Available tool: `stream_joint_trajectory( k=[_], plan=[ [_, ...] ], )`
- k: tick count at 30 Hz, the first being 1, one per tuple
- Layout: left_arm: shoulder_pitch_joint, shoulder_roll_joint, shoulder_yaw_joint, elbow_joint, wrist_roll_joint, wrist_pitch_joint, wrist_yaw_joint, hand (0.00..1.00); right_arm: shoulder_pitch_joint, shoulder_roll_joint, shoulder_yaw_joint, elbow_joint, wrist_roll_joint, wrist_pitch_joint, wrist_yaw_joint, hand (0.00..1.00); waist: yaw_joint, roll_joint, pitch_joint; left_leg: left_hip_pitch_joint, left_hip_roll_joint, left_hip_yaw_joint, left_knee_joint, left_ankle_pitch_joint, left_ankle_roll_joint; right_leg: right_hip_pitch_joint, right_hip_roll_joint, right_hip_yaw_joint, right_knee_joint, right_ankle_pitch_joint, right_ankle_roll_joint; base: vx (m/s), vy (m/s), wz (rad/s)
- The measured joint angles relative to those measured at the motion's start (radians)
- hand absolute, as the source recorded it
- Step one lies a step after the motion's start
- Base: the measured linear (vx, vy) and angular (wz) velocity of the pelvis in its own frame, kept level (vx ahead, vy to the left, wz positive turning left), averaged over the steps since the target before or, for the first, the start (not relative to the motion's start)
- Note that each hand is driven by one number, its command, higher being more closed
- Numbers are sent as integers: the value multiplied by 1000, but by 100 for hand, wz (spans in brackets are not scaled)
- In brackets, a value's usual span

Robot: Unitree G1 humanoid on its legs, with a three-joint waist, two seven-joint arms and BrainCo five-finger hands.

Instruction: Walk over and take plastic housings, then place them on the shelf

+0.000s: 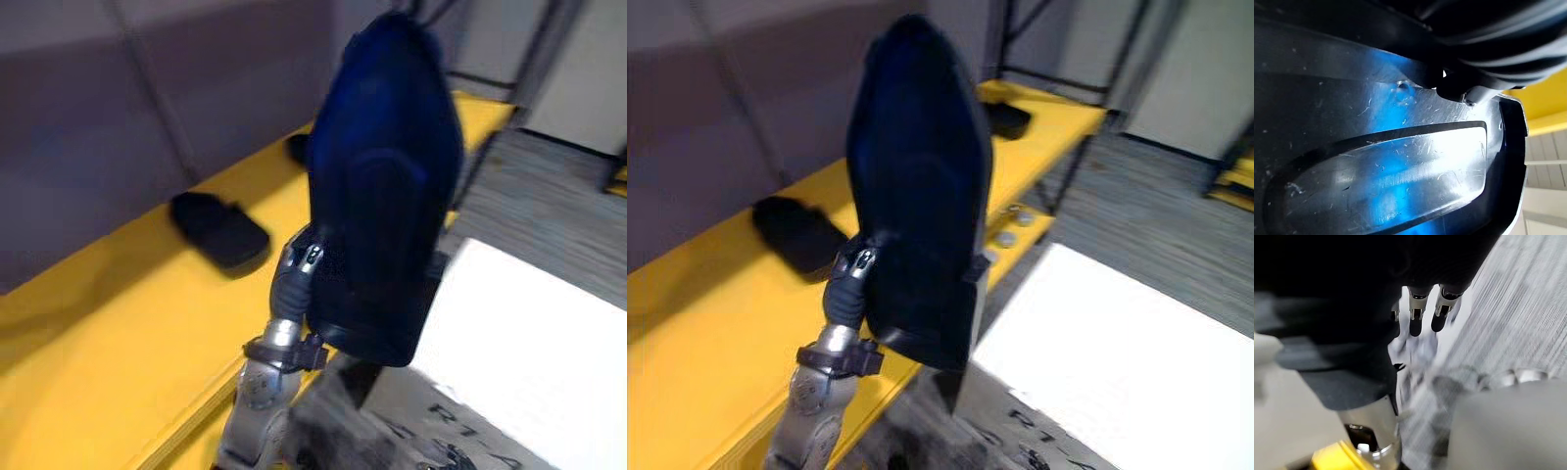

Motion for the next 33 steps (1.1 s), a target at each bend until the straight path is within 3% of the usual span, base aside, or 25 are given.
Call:
stream_joint_trajectory(
  k=[3, 5, 6, 7, 8, 9, 11, 13, 15, 17, 19, 22, 26, 30, 31, 32, 33],
  plan=[
    [5, 2, 6, 10, 0, 4, -1, 100, -2, 25, 3, -1, 1, -2, 2, 0, 8, 0, -1, 11, -26, -6, -11, 0, 0, 4, -32, -4, 33, 0, 1, 20, 127, 17],
    [14, 2, -1, 9, 1, 5, -5, 100, -12, 26, 2, -3, 0, 0, 2, 0, -5, -1, 2, 18, -61, -39, -28, 1, 5, -11, -90, -4, 145, -4, 3, 20, 134, 31],
    [19, 2, -9, 9, 1, 5, -5, 100, -11, 25, -1, -6, -1, 0, 1, 0, -10, -1, 2, 26, -72, -56, -40, 0, 11, -23, -108, 15, 193, -8, -7, 10, 135, 65],
    [20, 6, -27, 9, 2, 5, -6, 100, -9, 21, -4, -14, 0, 0, 2, 0, -21, -3, 5, 47, -89, -91, -60, 6, 35, -71, -133, 119, 300, -22, -58, -3, 130, 84],
    [19, 14, -33, 9, 6, 4, -7, 100, -8, 19, -3, -23, 1, 0, 2, 0, -33, -1, 5, 50, -95, -132, -61, 8, 38, -119, -88, 314, 330, -59, -58, -6, 114, 93],
    [18, 17, -31, 9, 12, 4, -5, 100, -6, 19, -2, -27, 1, -1, 2, 0, -35, -1, 5, 51, -99, -153, -63, 9, 36, -138, -55, 401, 329, -76, -55, -14, 60, 99],
    [19, 19, -17, 9, 31, 3, 7, 100, 5, 15, -2, -32, 2, -3, 2, 0, -40, -8, 5, 45, -129, -232, -68, 22, 43, -209, 69, 709, 296, -107, -35, -9, -6, 109],
    [20, 19, -12, 9, 41, 3, 26, 100, 24, 16, -2, -32, 2, -2, 1, 0, -41, -17, 5, 33, -160, -281, -68, 29, 37, -228, 109, 828, 252, -108, -33, 16, -66, 119],
    [75, 7, 4, 9, 45, -4, 42, 100, 58, 14, -3, -37, 3, -1, -1, 0, -17, -25, 2, 38, -185, -321, -62, 25, 42, -220, 104, 819, 166, -91, -24, 80, -97, 91],
    [149, -7, 21, 6, 59, -4, 51, 100, 81, 16, 2, -52, 3, -1, -4, 0, -1, -17, -22, 37, -173, -354, -51, 13, 29, -166, 115, 776, 86, -63, -14, 141, -86, 39],
    [188, -7, 20, 0, 60, -4, 50, 100, 84, 18, 24, -53, 3, -1, -8, 0, 12, -33, -26, 37, -163, -373, -40, 5, 16, -133, 125, 751, 43, -51, -18, 139, -98, 33],
    [225, -8, 19, -5, 59, -4, 51, 100, 89, 33, 36, -66, 2, -1, -13, 0, 22, -57, -37, 39, -153, -384, -4, 2, 9, -78, 136, 709, 1, -45, -26, 136, -101, 40],
    [283, -11, 28, -43, 58, -4, 49, 100, 82, 49, 65, -88, 2, -9, -16, 0, 48, -61, -48, 44, -151, -400, -3, 1, 9, -49, 143, 694, -29, -38, -36, 76, -49, 23],
    [292, -26, 70, -72, 58, -4, 47, 100, 71, 75, 78, -97, 2, -11, -20, 0, 52, -71, -36, 11, -160, -435, 47, 3, -8, -31, 137, 621, -27, -38, -37, -18, -30, 58],
    [290, -29, 86, -84, 58, -6, 50, 100, 58, 76, 79, -89, 1, -12, -22, 0, 59, -83, -29, -29, -137, -381, 108, -44, -40, -48, 125, 604, -27, -34, -44, -90, -25, 43],
    [281, -29, 100, -82, 58, -15, 54, 100, 33, 73, 79, -75, 1, -12, -25, 0, 59, -80, -22, -98, -40, -270, 265, -103, -37, -67, 126, 587, -27, -35, -45, -58, -38, 36],
    [276, -29, 108, -78, 58, -14, 56, 100, 22, 71, 79, -75, 0, -12, -28, 0, 58, -79, -13, -119, 11, -240, 325, -120, -52, -69, 122, 579, -26, -35, -45, -17, -33, 36]
  ],
)
